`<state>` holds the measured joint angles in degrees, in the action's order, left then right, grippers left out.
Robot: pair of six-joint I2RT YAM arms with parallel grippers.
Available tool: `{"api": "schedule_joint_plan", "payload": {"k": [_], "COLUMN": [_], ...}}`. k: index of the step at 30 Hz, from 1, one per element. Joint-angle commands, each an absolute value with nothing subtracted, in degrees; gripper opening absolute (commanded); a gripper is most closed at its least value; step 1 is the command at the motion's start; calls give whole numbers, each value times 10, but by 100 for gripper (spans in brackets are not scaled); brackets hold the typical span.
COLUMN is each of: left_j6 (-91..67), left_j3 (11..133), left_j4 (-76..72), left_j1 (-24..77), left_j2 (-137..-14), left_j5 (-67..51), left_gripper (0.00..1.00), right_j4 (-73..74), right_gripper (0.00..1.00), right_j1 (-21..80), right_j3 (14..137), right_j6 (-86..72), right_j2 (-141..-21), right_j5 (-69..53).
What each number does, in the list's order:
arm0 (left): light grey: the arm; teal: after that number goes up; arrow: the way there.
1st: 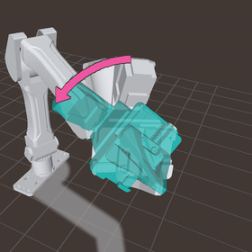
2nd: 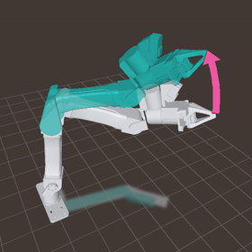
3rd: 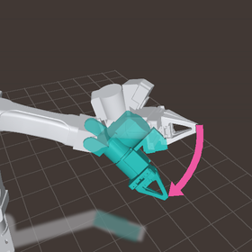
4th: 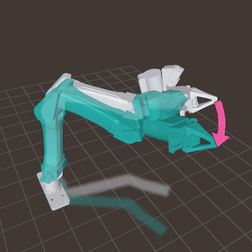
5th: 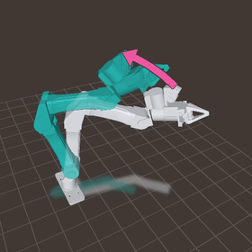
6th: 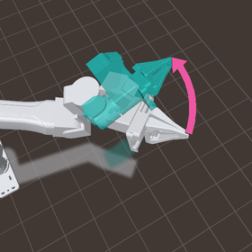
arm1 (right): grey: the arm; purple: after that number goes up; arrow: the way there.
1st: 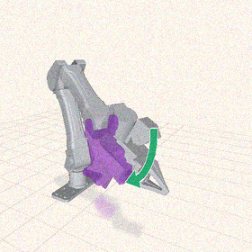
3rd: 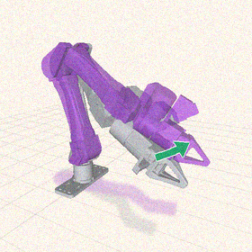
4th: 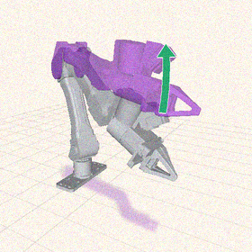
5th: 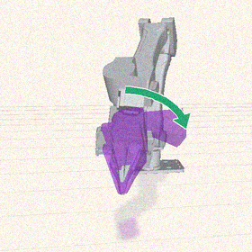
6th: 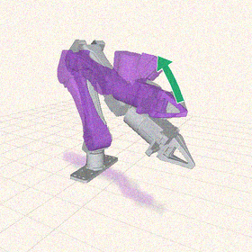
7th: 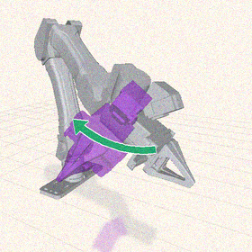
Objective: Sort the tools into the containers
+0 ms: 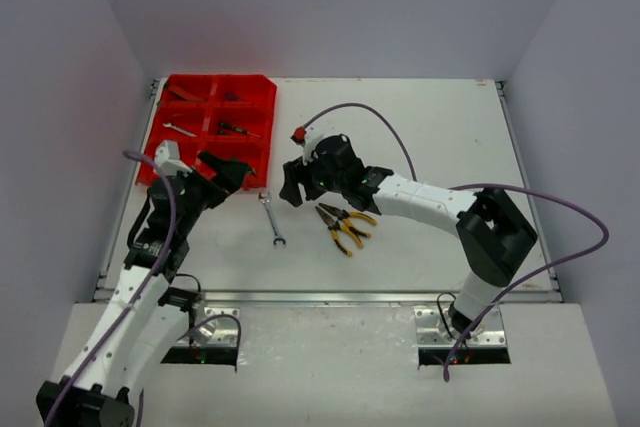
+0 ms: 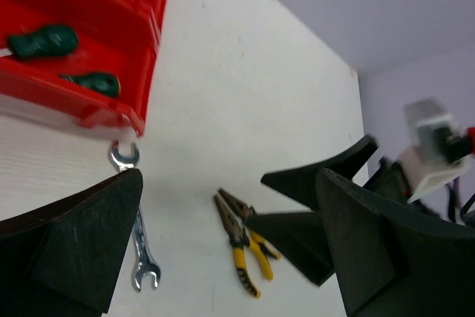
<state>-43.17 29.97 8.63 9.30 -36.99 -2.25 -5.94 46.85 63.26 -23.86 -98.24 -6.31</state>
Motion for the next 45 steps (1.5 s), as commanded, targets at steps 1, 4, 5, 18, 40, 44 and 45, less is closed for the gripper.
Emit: {"api": "schedule_joint_plan", "payload": {"k": [1,4,5,18,40,44,45], "left_j6": [-408,-385,-390,-352,-325,-324,-323], "left_j3": [346,369,373,462,428,428,427], "left_j4": [192,232,246,297,294,296,296], "left_j1": [93,93,93,96,109,112,112], "left_j2": [-286,-261,-256,-187,-158,-157,-157], "left_j5": [171,232,246,248,245,243,241], "left_gripper": [100,100,100,100,100,100,100], "right_j4": [-45,64,112,478,551,553,550], "right_gripper": [95,99,99,76,21,0,0], "right_j1": [470,486,499,555,561,560,560], "right_j3": [639,718,738,1193,1230,1208,1195], "right_j6": [-238,-257,-259,-286,-321,-312,-310], "right_j2": [-977,-1022,-1049,-1379,-1518,-1512,-1502], "right_j5": [-74,-33,7,66,105,103,99]}}
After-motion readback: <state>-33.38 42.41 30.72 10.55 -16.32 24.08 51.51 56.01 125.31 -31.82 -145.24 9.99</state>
